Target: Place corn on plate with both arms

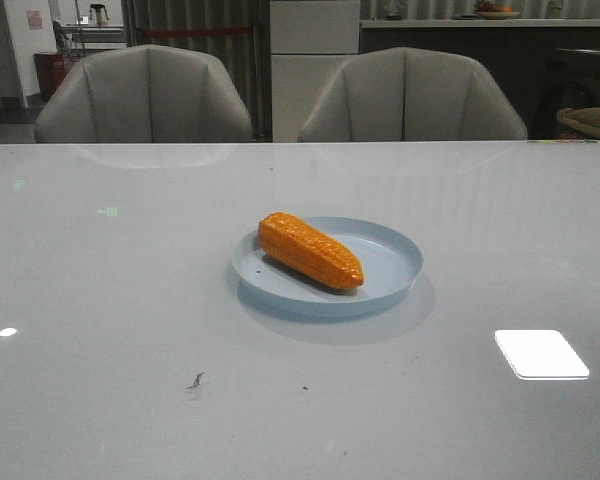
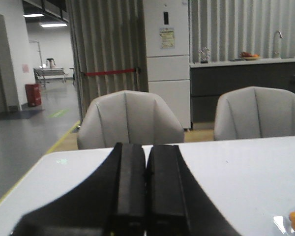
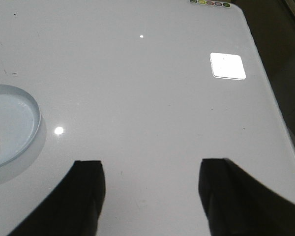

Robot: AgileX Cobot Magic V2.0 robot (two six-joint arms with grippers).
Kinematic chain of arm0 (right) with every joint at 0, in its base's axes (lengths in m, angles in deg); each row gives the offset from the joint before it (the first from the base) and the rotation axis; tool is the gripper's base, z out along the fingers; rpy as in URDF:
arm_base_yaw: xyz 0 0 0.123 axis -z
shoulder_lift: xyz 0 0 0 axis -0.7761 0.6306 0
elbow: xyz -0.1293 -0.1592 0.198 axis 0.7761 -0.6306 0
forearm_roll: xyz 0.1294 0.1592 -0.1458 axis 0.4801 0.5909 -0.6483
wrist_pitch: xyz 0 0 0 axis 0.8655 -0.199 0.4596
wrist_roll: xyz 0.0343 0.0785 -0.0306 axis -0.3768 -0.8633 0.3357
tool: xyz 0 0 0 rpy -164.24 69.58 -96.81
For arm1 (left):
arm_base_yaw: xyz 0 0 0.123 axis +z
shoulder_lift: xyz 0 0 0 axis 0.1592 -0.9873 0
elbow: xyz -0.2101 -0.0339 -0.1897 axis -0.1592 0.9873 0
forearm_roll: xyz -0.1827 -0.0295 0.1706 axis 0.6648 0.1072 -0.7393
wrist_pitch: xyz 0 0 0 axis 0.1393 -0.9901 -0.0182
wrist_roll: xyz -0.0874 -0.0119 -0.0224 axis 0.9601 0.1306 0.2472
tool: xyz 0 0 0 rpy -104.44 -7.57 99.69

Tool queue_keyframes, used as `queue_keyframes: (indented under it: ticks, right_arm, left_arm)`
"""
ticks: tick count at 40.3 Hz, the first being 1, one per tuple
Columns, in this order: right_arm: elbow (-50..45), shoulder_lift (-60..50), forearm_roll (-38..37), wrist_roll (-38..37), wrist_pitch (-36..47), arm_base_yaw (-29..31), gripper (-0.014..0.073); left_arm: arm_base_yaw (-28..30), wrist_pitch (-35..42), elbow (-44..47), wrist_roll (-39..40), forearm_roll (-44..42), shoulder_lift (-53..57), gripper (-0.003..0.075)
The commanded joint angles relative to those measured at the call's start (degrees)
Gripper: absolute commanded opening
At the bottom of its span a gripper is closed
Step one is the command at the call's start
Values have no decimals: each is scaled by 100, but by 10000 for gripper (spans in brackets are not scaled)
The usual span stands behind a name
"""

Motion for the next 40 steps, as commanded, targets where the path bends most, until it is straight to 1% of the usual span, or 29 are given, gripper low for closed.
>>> queue_keyframes:
  ticks: [1,6,8,14,15,17,21,40]
  right_arm:
    - [142,-35,1,18,418,31,521]
    - [142,-35,1,18,418,31,521]
    - [142,-35,1,18,418,31,521]
    - [141,-35,1,18,403,31,521]
    - [141,-35,1,18,403,31,521]
    - [141,-35,1,18,415,31,521]
    - [141,-35,1,18,415,31,521]
    - [141,-35,1,18,415,31,521]
  left_arm:
    - [275,424,98,53,12,558,94]
    - [533,424,500,53,116,1094,94]
    - [582,515,648,53,170,1047,94]
    - [594,464,1147,53,170,1060,94]
    - [594,453,1162,53,170,1060,94]
    - [594,57,1140,53,170,1060,94]
    - [582,-230,1151,53,170,1060,94]
    - [582,-253,1151,53,170,1048,94]
